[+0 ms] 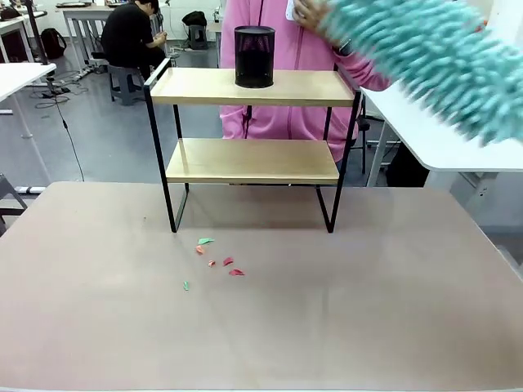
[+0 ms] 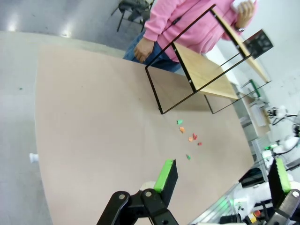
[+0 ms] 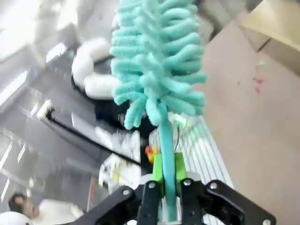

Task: Clean the shelf.
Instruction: Clean the remaining tier of the Shelf with the Duster once objects are removed.

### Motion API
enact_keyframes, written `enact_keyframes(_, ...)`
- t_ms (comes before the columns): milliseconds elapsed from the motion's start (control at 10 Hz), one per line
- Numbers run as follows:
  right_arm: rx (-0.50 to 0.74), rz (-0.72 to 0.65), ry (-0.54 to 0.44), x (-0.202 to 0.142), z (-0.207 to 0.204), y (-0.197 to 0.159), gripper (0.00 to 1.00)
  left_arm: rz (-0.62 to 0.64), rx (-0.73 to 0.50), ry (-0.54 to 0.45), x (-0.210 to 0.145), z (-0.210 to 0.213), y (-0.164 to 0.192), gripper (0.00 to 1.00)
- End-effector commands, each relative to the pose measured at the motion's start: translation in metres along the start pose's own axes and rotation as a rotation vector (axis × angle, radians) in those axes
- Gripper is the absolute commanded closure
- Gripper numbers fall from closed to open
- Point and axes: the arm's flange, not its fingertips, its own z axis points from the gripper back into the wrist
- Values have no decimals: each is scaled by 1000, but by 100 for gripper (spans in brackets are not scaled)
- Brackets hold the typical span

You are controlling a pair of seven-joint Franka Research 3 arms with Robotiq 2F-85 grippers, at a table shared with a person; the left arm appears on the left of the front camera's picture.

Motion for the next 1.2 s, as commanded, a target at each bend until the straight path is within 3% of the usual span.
enact_keyframes(0,-118,-161,-524,-26,10,-30,88,-16,-17,-14,1,-1,0,0)
enact_keyframes(100,-257,-358,-618,-35,13,-47,88,-16,-17,-14,1,-1,0,0)
enact_keyframes(200,-400,-573,-641,-40,10,-64,88,-16,-17,-14,1,-1,0,0)
enact_keyframes(500,-475,-852,-539,-33,-12,-95,88,-16,-17,-14,1,-1,0,0)
enact_keyframes(600,-424,-521,-465,-46,49,-96,88,-16,-17,-14,1,-1,0,0)
enact_keyframes(1100,-424,-521,-465,-46,49,-96,88,-16,-17,-14,1,-1,0,0)
